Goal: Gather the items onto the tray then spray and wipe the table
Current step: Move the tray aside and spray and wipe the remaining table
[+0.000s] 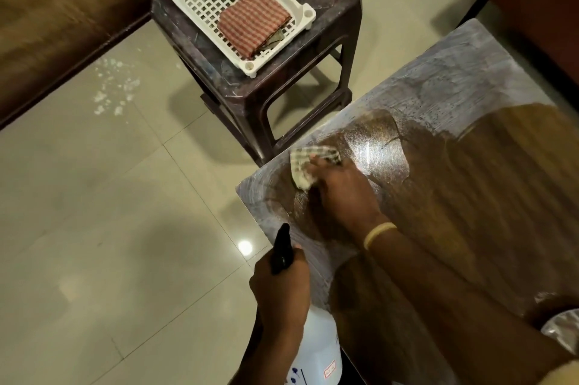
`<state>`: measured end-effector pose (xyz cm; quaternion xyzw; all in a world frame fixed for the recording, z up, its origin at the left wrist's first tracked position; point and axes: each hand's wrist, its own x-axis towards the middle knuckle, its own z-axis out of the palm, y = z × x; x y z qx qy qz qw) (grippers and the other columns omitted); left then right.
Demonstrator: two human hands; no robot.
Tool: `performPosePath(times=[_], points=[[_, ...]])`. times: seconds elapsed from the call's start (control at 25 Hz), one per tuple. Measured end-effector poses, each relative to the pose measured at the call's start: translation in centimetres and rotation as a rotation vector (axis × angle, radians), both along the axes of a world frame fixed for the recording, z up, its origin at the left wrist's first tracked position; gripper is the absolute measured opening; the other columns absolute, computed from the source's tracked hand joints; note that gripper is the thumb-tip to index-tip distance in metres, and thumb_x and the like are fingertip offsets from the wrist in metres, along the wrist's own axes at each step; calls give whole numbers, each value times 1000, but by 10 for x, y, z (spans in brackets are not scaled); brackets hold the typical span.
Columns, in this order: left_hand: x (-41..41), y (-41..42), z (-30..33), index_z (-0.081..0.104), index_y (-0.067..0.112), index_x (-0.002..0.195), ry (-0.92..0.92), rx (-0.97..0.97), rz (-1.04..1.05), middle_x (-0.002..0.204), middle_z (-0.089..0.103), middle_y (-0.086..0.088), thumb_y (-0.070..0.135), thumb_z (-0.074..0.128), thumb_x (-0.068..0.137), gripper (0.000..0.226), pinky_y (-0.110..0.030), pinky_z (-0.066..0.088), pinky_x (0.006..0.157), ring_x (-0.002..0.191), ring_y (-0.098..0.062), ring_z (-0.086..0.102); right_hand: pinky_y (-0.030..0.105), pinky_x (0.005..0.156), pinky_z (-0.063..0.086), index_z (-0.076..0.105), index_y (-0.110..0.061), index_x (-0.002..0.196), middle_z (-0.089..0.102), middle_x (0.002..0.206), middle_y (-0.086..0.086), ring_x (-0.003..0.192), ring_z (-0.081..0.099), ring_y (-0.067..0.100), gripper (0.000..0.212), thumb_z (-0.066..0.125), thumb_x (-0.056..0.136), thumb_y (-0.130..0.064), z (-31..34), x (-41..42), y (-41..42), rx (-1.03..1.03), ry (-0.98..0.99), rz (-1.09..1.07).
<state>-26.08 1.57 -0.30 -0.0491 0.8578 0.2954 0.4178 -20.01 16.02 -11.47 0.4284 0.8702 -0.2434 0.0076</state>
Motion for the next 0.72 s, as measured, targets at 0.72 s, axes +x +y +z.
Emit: performPosePath(times=[0.72], points=[[0, -2, 4, 64, 35, 78, 152, 60, 61, 80, 72, -1, 25, 60, 91, 17, -48, 57, 81, 75, -33, 69, 43, 81, 48, 60, -23, 131, 56, 140, 0, 112, 52, 35, 50, 64, 84, -6, 4, -44, -38, -79, 148, 564]])
